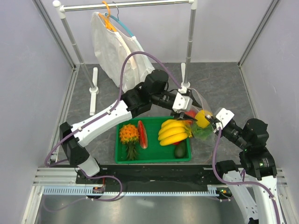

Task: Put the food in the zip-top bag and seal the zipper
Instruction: Zip the zipper food storage bag at the center of the board.

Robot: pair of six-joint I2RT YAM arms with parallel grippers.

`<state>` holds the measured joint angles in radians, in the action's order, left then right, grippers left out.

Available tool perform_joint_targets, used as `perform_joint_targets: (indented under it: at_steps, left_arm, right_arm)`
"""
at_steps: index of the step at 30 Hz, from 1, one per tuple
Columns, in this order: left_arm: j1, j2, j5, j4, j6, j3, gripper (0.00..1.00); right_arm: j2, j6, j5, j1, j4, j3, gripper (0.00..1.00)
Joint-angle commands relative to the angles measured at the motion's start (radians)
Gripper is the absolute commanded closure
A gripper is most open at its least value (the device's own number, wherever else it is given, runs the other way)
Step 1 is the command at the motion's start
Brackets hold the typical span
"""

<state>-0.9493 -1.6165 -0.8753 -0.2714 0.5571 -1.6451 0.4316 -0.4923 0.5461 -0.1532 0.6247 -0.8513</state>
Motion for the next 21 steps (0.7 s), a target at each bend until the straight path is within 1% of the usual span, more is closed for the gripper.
perform_joint_targets:
  at_steps: [1,3,4,7,21]
  left_arm:
    - [-0.061,-0.039,-0.015,-0.054,0.273,-0.039,0.41]
    - [-0.091,-0.048,0.007,-0.052,0.328,-0.039,0.42]
    - [-0.097,-0.060,0.015,-0.049,0.333,-0.045,0.43]
    - [-0.109,-0.074,0.022,-0.048,0.325,-0.058,0.45]
    - [-0.143,-0.092,0.078,-0.023,0.360,-0.062,0.47]
  right_arm:
    - [-0.008,-0.028,0.032,-0.002,0.004,-0.028,1.00]
    - [-0.019,-0.029,0.035,-0.002,0.012,-0.029,1.00]
    - [-0.021,-0.034,0.038,-0.002,0.021,-0.031,1.00]
    - [-0.030,-0.042,0.038,-0.002,0.036,-0.034,1.00]
    - [-0.056,-0.072,0.074,-0.002,0.081,-0.038,1.00]
